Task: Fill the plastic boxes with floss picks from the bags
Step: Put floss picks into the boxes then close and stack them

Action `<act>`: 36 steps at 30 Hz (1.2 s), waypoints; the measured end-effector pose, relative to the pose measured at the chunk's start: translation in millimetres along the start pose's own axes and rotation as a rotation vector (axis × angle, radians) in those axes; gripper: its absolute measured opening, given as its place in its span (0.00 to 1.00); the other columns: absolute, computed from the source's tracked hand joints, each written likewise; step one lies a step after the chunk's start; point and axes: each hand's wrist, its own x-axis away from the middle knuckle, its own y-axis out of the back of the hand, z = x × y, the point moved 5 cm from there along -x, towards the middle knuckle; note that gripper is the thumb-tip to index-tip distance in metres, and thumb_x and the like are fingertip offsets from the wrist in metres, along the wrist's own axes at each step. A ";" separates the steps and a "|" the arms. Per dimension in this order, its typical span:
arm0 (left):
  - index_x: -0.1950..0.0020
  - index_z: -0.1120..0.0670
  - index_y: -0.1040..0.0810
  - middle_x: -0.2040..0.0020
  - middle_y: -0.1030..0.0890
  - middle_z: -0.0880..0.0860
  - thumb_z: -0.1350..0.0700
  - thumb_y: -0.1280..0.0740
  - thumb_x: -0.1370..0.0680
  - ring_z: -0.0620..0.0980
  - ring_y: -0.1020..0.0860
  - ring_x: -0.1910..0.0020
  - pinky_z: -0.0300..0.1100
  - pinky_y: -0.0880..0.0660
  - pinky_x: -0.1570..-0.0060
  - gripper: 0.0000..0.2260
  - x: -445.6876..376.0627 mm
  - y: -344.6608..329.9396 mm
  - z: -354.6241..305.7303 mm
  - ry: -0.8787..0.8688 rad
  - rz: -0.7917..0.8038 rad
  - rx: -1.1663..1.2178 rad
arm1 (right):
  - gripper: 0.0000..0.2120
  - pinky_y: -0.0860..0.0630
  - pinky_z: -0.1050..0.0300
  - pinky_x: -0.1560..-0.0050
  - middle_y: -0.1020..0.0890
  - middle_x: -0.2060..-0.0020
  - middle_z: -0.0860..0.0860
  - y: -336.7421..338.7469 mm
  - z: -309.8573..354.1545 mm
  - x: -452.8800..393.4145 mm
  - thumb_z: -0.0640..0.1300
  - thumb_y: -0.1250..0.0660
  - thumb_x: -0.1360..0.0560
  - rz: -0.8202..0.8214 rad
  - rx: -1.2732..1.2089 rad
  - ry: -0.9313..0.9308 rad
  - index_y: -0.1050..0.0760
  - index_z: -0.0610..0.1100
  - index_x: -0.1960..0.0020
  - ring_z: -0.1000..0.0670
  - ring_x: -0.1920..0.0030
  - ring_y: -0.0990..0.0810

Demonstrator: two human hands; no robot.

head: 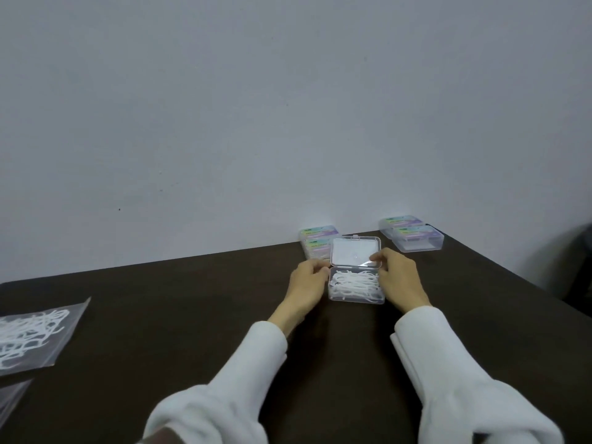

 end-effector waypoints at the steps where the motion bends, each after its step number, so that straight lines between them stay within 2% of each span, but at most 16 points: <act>1: 0.40 0.57 0.24 0.42 0.21 0.54 0.62 0.42 0.20 0.48 0.22 0.46 0.44 0.24 0.43 0.12 0.7 -6.0 1.2 0.055 0.036 0.105 | 0.13 0.29 0.56 0.45 0.23 0.42 0.42 -0.1 -1.2 0.5 0.33 0.43 0.23 0.001 0.020 -0.019 0.26 0.40 0.41 0.46 0.43 0.25; 3: 0.44 0.56 0.23 0.47 0.20 0.52 0.64 0.42 0.21 0.45 0.21 0.51 0.40 0.22 0.49 0.11 2.5 -13.8 0.1 0.099 0.052 0.215 | 0.15 0.30 0.52 0.42 0.24 0.40 0.43 0.0 -2.5 2.6 0.35 0.41 0.23 -0.008 0.091 -0.042 0.27 0.41 0.38 0.44 0.40 0.26; 5: 0.45 0.54 0.23 0.47 0.20 0.51 0.64 0.41 0.22 0.47 0.21 0.48 0.44 0.23 0.44 0.11 1.2 -20.1 -0.3 0.067 0.053 0.187 | 0.16 0.31 0.51 0.40 0.24 0.39 0.44 1.9 -2.6 4.3 0.36 0.40 0.23 -0.037 0.186 -0.031 0.27 0.42 0.37 0.44 0.39 0.28; 7: 0.41 0.55 0.23 0.43 0.20 0.52 0.64 0.39 0.24 0.49 0.22 0.44 0.50 0.26 0.39 0.13 0.0 -27.1 1.7 0.055 0.061 0.140 | 0.16 0.34 0.49 0.38 0.24 0.39 0.45 5.1 -4.3 4.9 0.37 0.40 0.23 -0.075 0.251 -0.036 0.27 0.43 0.37 0.44 0.38 0.29; 9: 0.38 0.56 0.24 0.42 0.21 0.53 0.64 0.39 0.25 0.51 0.22 0.42 0.51 0.27 0.37 0.16 -1.5 -33.2 4.0 0.059 0.066 0.121 | 0.16 0.37 0.48 0.37 0.24 0.39 0.46 7.6 -6.4 5.6 0.38 0.40 0.23 -0.095 0.288 -0.057 0.28 0.44 0.36 0.45 0.37 0.31; 12: 0.39 0.57 0.25 0.45 0.22 0.50 0.65 0.39 0.23 0.48 0.24 0.43 0.45 0.29 0.36 0.14 7.1 -31.3 -5.8 0.024 0.058 0.104 | 0.15 0.38 0.48 0.38 0.24 0.40 0.47 10.7 -3.9 8.4 0.39 0.39 0.23 -0.145 0.348 -0.038 0.28 0.46 0.37 0.47 0.37 0.32; 16: 0.37 0.55 0.26 0.45 0.25 0.49 0.66 0.41 0.21 0.45 0.26 0.44 0.36 0.28 0.44 0.15 20.3 -8.5 -3.1 -0.058 0.018 -0.011 | 0.15 0.38 0.50 0.38 0.24 0.41 0.49 7.7 10.3 12.4 0.38 0.40 0.23 -0.170 0.341 0.086 0.27 0.46 0.38 0.49 0.38 0.30; 18: 0.37 0.54 0.26 0.45 0.25 0.48 0.66 0.41 0.21 0.43 0.26 0.46 0.31 0.29 0.48 0.15 30.0 9.3 1.7 -0.077 0.008 -0.056 | 0.14 0.35 0.52 0.38 0.24 0.41 0.50 -1.2 22.6 15.9 0.38 0.39 0.23 -0.122 0.342 0.157 0.27 0.47 0.38 0.49 0.39 0.29; 22: 0.44 0.49 0.23 0.43 0.22 0.49 0.65 0.40 0.21 0.42 0.25 0.44 0.39 0.28 0.42 0.13 46.6 56.0 18.7 -0.044 0.009 -0.079 | 0.12 0.33 0.57 0.40 0.25 0.42 0.49 -31.4 52.8 32.0 0.38 0.39 0.24 0.034 0.287 0.329 0.26 0.47 0.41 0.50 0.41 0.28; 25: 0.46 0.47 0.24 0.45 0.23 0.45 0.64 0.39 0.21 0.39 0.26 0.47 0.33 0.28 0.50 0.12 54.1 98.1 23.9 -0.044 -0.008 -0.152 | 0.12 0.32 0.59 0.41 0.26 0.42 0.50 -57.7 79.2 44.2 0.38 0.39 0.24 0.155 0.282 0.448 0.26 0.47 0.43 0.50 0.42 0.27; 28: 0.44 0.50 0.24 0.46 0.23 0.46 0.64 0.39 0.21 0.38 0.26 0.48 0.29 0.29 0.55 0.11 63.7 150.6 23.5 -0.049 -0.069 -0.245 | 0.12 0.30 0.59 0.43 0.25 0.43 0.50 -90.2 116.4 55.5 0.39 0.39 0.24 0.281 0.286 0.538 0.26 0.47 0.42 0.51 0.44 0.25; 32: 0.44 0.51 0.24 0.45 0.22 0.49 0.63 0.39 0.21 0.44 0.25 0.44 0.31 0.29 0.53 0.10 82.9 222.0 28.5 -0.006 -0.175 -0.310 | 0.11 0.31 0.63 0.48 0.24 0.44 0.50 -137.2 168.7 74.5 0.39 0.39 0.24 0.430 0.234 0.593 0.26 0.47 0.43 0.52 0.46 0.24; 36: 0.47 0.50 0.24 0.46 0.22 0.49 0.63 0.39 0.21 0.44 0.25 0.45 0.32 0.30 0.52 0.10 110.9 286.6 44.1 0.064 -0.247 -0.367 | 0.11 0.32 0.63 0.50 0.22 0.46 0.50 -186.1 216.6 98.4 0.38 0.40 0.23 0.582 0.136 0.595 0.24 0.47 0.45 0.52 0.47 0.23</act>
